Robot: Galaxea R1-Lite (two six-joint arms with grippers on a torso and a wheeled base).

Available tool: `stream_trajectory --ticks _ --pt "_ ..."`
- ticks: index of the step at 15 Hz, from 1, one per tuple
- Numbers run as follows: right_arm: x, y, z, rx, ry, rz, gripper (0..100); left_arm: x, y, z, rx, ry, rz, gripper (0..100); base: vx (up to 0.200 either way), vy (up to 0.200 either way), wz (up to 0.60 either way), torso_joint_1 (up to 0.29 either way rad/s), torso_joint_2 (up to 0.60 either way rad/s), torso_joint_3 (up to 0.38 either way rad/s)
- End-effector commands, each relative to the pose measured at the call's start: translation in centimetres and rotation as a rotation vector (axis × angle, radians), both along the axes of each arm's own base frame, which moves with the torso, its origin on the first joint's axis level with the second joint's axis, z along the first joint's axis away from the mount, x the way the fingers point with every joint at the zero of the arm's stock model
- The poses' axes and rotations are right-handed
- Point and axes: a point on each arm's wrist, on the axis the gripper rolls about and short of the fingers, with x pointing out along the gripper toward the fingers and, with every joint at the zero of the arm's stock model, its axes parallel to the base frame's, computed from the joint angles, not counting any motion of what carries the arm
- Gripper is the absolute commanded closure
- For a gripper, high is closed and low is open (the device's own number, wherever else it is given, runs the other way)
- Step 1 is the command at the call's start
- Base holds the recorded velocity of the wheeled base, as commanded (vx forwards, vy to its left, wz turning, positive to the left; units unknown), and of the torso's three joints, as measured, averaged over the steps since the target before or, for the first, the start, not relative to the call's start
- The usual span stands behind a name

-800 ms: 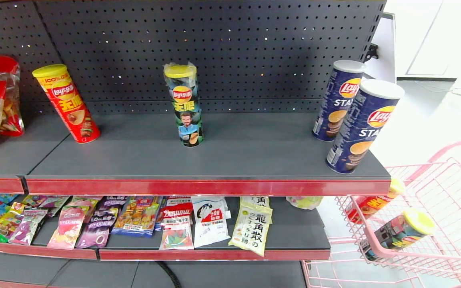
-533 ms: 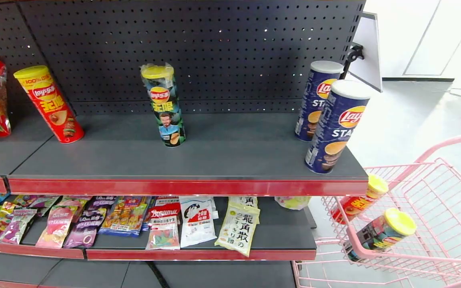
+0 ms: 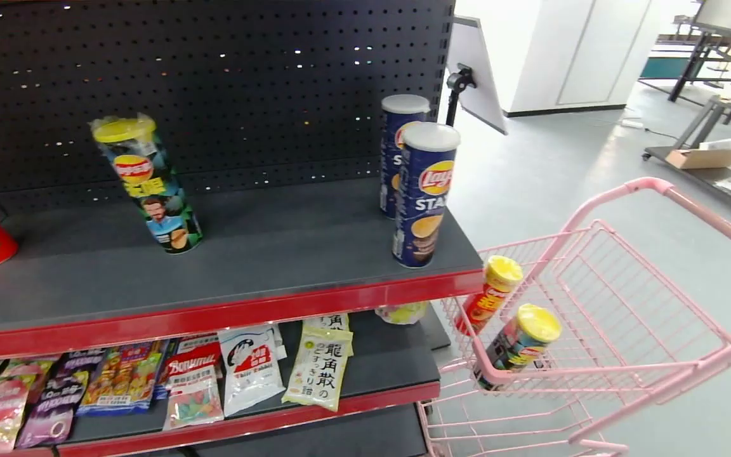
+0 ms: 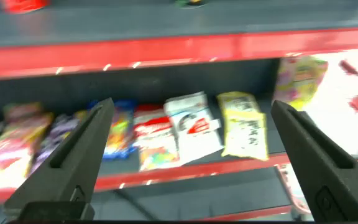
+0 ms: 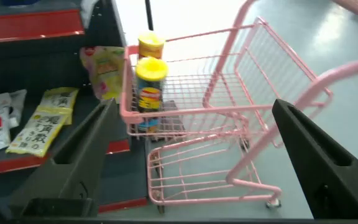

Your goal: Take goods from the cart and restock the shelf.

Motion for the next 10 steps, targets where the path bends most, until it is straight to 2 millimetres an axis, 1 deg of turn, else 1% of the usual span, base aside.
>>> stream_trajectory --ticks 1,3,9,10 --pt "0.01 0.00 0.01 -0.001 0.000 0.000 0 0.01 0.00 -0.02 -0.001 0.002 0.000 0 0.000 0.000 -0.60 0.002 0.00 -0.002" --pt "0.01 0.00 0.01 -0.001 0.000 0.000 0 0.01 0.00 -0.02 -0.001 0.002 0.000 0 0.000 0.000 -0.60 0.005 0.00 0.005" --pt "0.01 0.00 0.00 -0.001 0.001 0.001 0 0.01 0.00 -0.02 -0.001 0.002 0.000 0 0.000 0.000 0.00 0.000 0.00 0.000" --pt "0.01 0.00 0.00 -0.001 0.001 0.001 0 0.01 0.00 -0.02 -0.001 0.002 0.000 0 0.000 0.000 0.00 -0.105 0.22 0.134"
